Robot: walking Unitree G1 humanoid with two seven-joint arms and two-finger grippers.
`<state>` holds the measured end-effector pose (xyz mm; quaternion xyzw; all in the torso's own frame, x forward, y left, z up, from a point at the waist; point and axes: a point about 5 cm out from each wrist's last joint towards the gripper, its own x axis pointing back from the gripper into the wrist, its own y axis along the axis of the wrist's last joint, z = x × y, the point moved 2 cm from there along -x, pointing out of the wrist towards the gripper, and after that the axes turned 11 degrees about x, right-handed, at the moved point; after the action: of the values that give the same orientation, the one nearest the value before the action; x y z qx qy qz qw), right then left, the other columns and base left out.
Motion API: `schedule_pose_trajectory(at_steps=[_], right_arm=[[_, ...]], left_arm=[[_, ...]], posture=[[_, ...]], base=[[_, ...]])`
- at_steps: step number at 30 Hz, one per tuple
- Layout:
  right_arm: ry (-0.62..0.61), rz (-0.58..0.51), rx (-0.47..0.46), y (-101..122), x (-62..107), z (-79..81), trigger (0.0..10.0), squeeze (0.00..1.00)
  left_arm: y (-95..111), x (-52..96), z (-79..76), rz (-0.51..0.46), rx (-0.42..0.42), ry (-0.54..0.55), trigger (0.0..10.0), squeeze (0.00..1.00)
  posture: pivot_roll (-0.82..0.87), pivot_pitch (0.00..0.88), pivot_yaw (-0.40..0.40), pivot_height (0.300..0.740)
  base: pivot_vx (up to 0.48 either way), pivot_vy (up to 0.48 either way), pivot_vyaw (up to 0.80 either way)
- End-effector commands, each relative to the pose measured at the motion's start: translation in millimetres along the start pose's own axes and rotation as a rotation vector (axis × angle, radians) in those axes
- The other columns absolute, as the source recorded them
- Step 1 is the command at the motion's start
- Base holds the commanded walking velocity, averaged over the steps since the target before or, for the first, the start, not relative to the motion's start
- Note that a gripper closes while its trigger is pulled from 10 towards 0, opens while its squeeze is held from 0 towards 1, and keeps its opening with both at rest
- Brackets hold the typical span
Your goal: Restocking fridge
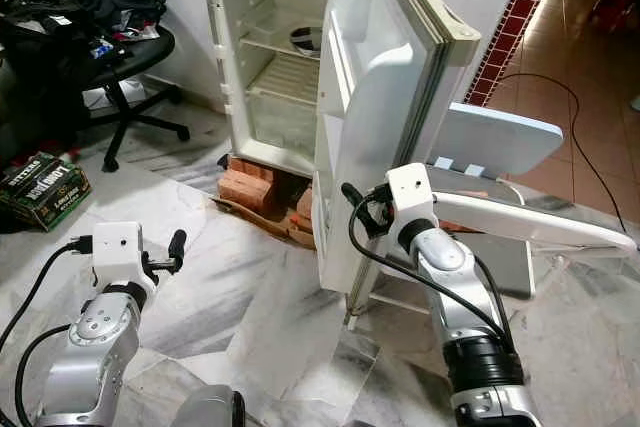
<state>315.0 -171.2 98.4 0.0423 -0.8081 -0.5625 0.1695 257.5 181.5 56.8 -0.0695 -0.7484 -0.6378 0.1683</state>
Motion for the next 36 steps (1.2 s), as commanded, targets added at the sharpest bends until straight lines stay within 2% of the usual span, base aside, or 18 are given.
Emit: schedule_pose_trajectory(at_steps=[1,6,10,14,18,22,28,30,33,36], right_arm=[[-0.016,-0.029,0.007,7.4,7.9,-7.3,10.0,0.0],[0.016,0.003,0.004,-11.2,28.0,4.5,10.0,0.0],[-0.07,-0.06,-0.003,-0.5,31.0,-0.8,10.0,0.0],[-0.18,-0.124,0.004,21.1,22.6,-12.8,10.0,0.0],[-0.211,-0.144,-0.003,27.8,19.5,-16.4,10.0,0.0],[-0.18,-0.2,-0.047,41.4,10.4,-11.9,10.0,0.0],[-0.039,-0.306,-0.064,70.3,-8.3,5.6,10.0,0.0],[-0.051,-0.318,-0.067,76.6,-14.1,4.3,10.0,0.0],[-0.079,-0.364,-0.093,98.8,-31.1,3.9,10.0,0.0],[-0.092,-0.375,-0.1,106.3,-37.4,5.7,10.0,0.0]], left_arm=[[1.4,-0.5,0.2,0.004,-0.01,-0.002,10.0,0.0],[-1.2,-0.8,-0.4,0.018,-0.018,-0.011,10.0,0.0],[-0.5,-3.1,-2.3,0.022,-0.028,-0.021,10.0,0.0],[-0.1,-3.3,-3.8,0.026,-0.041,-0.03,10.0,0.0],[-0.2,-2.7,-3.3,0.027,-0.04,-0.027,10.0,0.0],[-0.4,-1.4,-2.9,0.028,-0.036,-0.022,10.0,0.0],[-2.7,-0.3,-2.0,0.039,-0.025,-0.017,10.0,0.0],[-3.7,-0.8,-2.4,0.043,-0.024,-0.02,10.0,0.0],[-4.2,-1.3,-3.9,0.044,-0.027,-0.025,10.0,0.0],[-4.6,-1.4,-4.4,0.045,-0.028,-0.025,10.0,0.0]], posture=[[0.12,0.007,-0.04,0.74],[0.11,0.012,-0.033,0.74],[0.09,0.021,-0.021,0.74],[0.1,0.028,-0.016,0.74],[0.1,0.03,-0.017,0.74],[0.11,0.034,-0.022,0.74],[0.12,0.027,-0.022,0.74],[0.12,0.025,-0.023,0.74],[0.12,0.02,-0.023,0.74],[0.12,0.017,-0.025,0.74]], base=[[0.0,0.0,0.0],[0.0,0.0,0.0],[0.0,0.0,0.0],[0.0,0.0,0.0],[0.0,0.0,0.0],[0.0,0.0,0.0],[0.0,0.0,0.0],[0.0,0.0,0.0],[0.0,0.0,0.0],[0.0,0.0,0.0]])
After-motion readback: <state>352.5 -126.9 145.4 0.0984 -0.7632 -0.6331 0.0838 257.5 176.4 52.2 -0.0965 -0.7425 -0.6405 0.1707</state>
